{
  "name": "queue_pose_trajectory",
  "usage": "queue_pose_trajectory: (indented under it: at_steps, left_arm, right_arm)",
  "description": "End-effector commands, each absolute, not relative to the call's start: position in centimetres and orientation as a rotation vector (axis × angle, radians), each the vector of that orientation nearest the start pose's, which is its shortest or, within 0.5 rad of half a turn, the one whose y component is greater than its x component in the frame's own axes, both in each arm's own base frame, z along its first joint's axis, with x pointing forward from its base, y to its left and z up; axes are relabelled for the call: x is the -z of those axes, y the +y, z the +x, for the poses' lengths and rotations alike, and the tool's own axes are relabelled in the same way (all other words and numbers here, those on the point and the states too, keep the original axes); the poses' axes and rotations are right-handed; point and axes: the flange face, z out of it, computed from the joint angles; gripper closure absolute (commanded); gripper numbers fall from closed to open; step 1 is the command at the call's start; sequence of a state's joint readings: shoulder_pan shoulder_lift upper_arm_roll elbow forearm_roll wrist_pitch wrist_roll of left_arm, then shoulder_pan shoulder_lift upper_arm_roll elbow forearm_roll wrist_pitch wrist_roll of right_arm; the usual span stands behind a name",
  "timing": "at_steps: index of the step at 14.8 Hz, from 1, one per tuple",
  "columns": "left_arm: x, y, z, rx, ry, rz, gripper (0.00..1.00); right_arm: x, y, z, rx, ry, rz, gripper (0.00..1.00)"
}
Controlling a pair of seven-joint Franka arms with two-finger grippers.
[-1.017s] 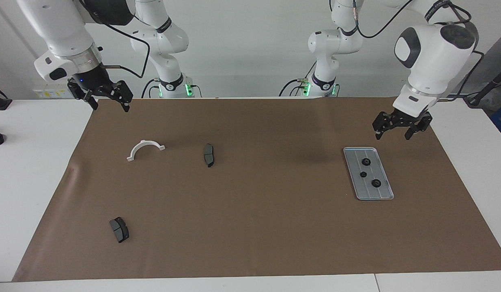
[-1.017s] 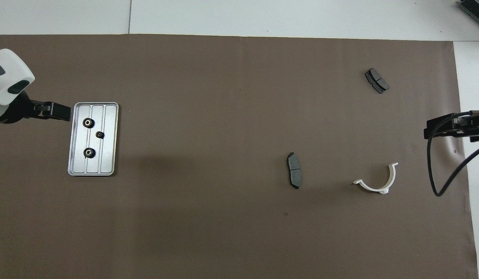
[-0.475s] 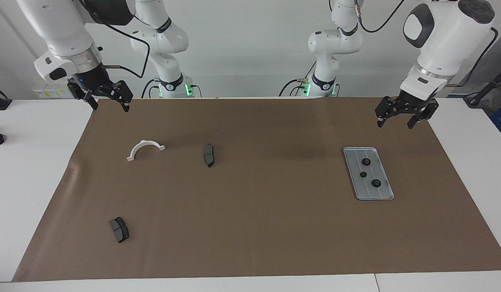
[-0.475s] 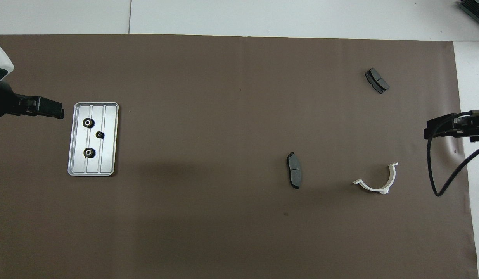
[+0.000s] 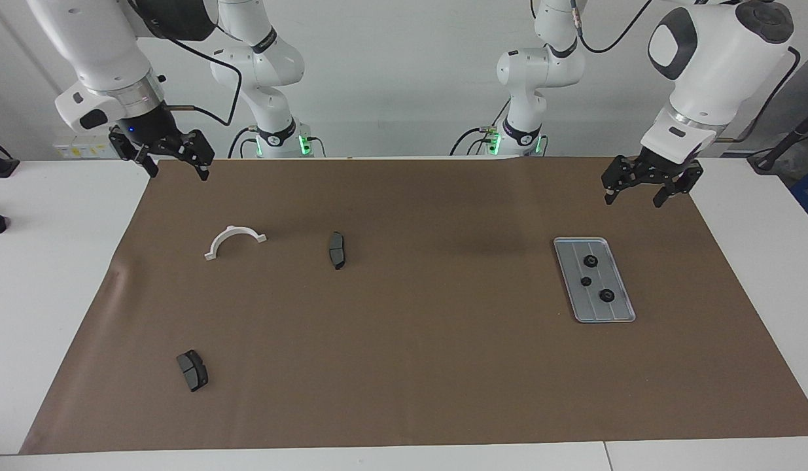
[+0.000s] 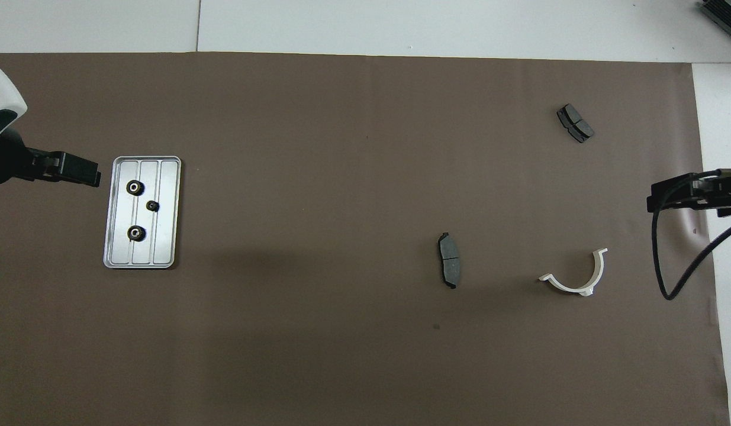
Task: Pick bearing gear from pile to tray
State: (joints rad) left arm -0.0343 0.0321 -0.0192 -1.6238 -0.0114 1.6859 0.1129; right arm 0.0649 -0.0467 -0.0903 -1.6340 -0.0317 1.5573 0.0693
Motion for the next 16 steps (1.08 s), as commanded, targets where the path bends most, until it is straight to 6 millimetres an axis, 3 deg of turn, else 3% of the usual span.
queue_pose_trajectory:
  at_steps: [1, 6, 10, 16]
  left_arm:
    - [-59.7, -4.1, 56.2, 0.006, 0.317, -3.151, 0.00]
    - [-60.1, -3.8, 56.0, -0.013, 0.308, -3.153, 0.00]
    - [-60.0, -2.3, 55.6, -0.020, 0.267, -3.160, 0.00]
    - [-59.8, -3.5, 55.1, -0.030, 0.277, -3.160, 0.00]
  right_arm:
    - [-62.0, -1.6, 53.8, -0.028, 0.164, -3.158, 0.00]
    - [-62.0, -1.6, 53.8, -0.028, 0.164, -3.158, 0.00]
    - [-62.0, -1.7, 53.8, -0.028, 0.167, -3.158, 0.00]
    - [-62.0, -1.7, 53.8, -0.028, 0.167, -3.158, 0.00]
